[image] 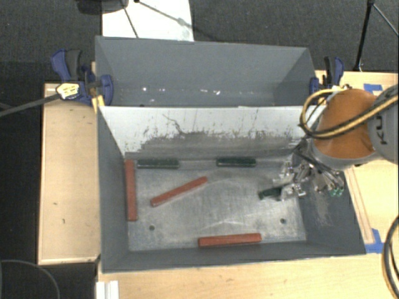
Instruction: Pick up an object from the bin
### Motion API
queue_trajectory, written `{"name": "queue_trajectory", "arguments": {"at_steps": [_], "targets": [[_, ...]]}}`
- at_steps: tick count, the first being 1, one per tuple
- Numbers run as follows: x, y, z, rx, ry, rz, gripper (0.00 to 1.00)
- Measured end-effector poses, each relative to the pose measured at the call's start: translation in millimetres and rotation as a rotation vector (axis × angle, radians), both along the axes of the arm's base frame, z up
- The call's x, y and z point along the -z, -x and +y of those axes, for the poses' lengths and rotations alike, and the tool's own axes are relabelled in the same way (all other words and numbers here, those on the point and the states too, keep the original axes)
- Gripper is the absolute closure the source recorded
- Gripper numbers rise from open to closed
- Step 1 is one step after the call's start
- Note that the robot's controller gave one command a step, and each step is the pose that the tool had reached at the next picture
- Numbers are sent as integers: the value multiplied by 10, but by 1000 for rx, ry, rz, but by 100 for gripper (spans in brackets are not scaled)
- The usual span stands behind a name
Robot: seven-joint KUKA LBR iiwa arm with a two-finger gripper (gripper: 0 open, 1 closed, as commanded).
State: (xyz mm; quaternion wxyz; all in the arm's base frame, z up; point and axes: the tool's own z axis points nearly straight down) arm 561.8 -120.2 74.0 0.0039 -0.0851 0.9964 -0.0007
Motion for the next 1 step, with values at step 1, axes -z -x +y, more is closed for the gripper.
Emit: {"name": "queue_trajectory", "arguments": {"at_steps": [1], "targets": [[0, 0, 0, -2, 0, 0, 100]]}}
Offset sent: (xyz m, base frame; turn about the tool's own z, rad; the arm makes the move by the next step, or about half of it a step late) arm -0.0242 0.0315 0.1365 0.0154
